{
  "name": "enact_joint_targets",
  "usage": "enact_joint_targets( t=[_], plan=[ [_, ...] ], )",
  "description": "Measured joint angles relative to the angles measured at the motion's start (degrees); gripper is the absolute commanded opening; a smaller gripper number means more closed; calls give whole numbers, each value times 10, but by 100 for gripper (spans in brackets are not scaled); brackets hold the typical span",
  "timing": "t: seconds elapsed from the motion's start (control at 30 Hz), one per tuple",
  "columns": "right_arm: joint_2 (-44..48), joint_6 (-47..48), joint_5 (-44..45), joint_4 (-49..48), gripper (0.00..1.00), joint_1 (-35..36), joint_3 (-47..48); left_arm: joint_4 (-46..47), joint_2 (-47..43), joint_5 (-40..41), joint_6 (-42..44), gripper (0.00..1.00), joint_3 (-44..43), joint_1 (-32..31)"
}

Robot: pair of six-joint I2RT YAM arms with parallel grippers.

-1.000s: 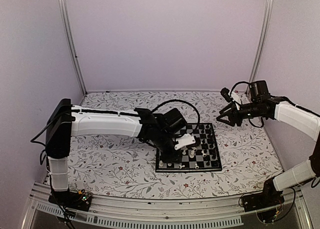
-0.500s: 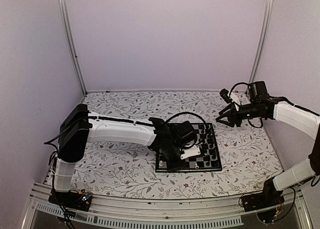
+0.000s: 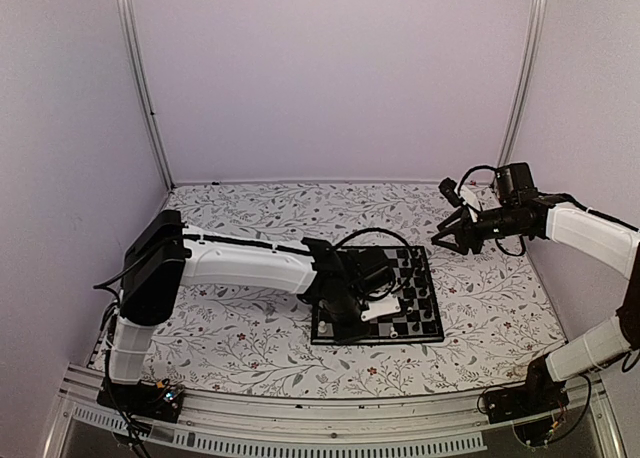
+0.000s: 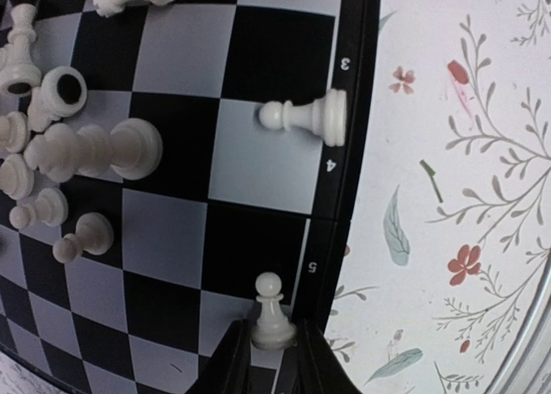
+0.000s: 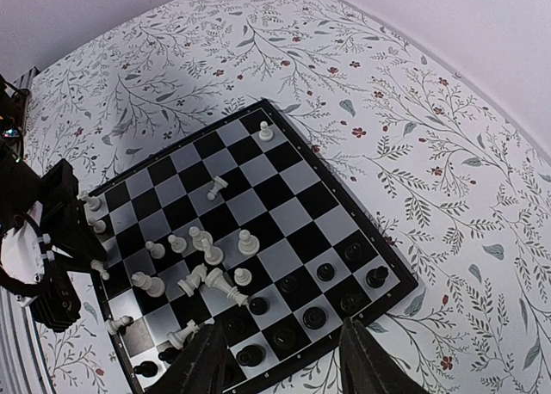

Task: Set up the chess pieces on the board
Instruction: Pick up the chess piece from the chessboard.

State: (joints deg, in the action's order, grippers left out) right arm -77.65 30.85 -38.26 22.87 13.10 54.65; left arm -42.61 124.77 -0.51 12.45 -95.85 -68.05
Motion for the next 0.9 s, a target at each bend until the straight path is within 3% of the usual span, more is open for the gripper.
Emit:
enact_joint_targets(
  t=[0.43, 0.6, 0.9],
  plan=[
    [-6, -5, -2, 3, 48, 0, 4, -2, -2, -1, 2, 10, -8, -1],
    [-7, -34, -18, 26, 48, 0, 67, 13, -59, -12, -4, 10, -7, 9],
    [-111, -143, -176, 53, 50, 9, 273, 226, -226, 52, -81, 14, 88, 42]
  ],
)
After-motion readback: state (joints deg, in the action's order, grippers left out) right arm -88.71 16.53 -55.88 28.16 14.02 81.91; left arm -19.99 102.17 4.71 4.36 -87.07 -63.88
